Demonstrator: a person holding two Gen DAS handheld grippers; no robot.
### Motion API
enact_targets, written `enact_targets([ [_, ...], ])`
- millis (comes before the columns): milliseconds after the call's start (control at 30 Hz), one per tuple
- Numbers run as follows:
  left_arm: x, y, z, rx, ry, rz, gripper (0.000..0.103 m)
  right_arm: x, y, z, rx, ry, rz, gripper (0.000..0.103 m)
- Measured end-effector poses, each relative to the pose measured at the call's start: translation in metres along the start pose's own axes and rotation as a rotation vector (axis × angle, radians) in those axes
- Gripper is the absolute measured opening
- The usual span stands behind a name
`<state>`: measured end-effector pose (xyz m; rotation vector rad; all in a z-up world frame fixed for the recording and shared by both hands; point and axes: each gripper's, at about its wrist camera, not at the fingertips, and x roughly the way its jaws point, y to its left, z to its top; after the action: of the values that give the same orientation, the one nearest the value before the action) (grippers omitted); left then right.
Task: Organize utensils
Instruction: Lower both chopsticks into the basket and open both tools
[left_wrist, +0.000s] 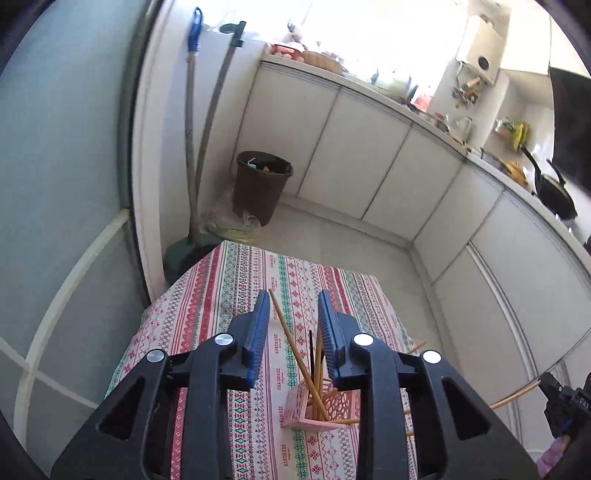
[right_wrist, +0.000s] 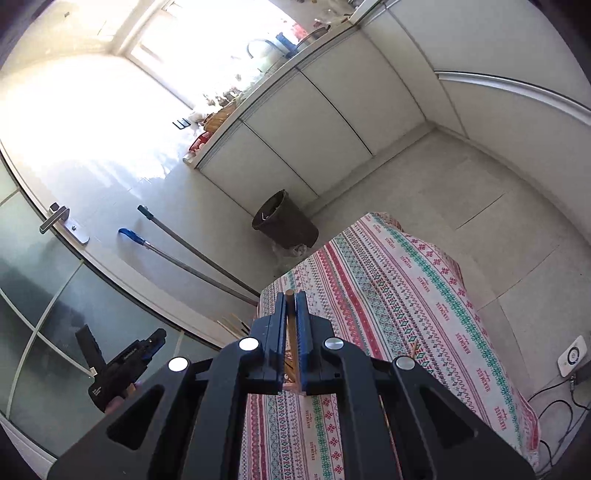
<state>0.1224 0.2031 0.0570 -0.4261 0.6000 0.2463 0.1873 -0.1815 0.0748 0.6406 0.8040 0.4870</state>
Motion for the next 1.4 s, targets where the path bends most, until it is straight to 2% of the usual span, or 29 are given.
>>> enact_targets([
  [33, -0.003, 0.003, 0.001, -0.01, -0.005, -0.004, 0.035, -0.001, 0.006, 0.0, -0.01, 0.003, -0.002, 0.005],
  [433, -0.028, 0.009, 0.011, -0.033, -0.041, -0.079, 0.036, -0.008, 0.083, 0.013, -0.131, -0.005, -0.009, 0.005],
  [600, -0.026, 0.006, 0.012, -0.024, -0.03, -0.102, 0.036, 0.028, 0.104, 0.02, -0.161, -0.011, -0.046, 0.005],
  [767, -0.018, 0.005, 0.012, -0.014, -0.007, -0.112, 0.036, 0.085, 0.1, 0.015, -0.162, 0.038, -0.091, 0.006],
  [867, -0.011, 0.005, 0.011, -0.011, 0.012, -0.113, 0.036, 0.117, 0.092, 0.009, -0.157, 0.068, -0.094, 0.009],
  [967, -0.006, 0.001, 0.007, 0.011, 0.031, -0.117, 0.036, 0.128, 0.093, 0.001, -0.17, 0.086, -0.092, 0.013],
  [1100, -0.002, -0.014, -0.002, 0.058, 0.053, -0.125, 0.036, 0.121, 0.102, -0.009, -0.254, 0.069, -0.138, 0.016],
  [1200, 0.001, -0.03, -0.012, 0.1, 0.073, -0.131, 0.04, 0.112, 0.103, -0.019, -0.316, 0.063, -0.175, 0.019],
  [1267, 0.005, -0.042, -0.023, 0.138, 0.094, -0.128, 0.042, 0.106, 0.1, -0.028, -0.353, 0.059, -0.206, 0.033],
  [1400, 0.016, -0.066, -0.052, 0.21, 0.152, -0.116, 0.046, 0.097, 0.086, -0.049, -0.42, 0.053, -0.289, 0.039],
])
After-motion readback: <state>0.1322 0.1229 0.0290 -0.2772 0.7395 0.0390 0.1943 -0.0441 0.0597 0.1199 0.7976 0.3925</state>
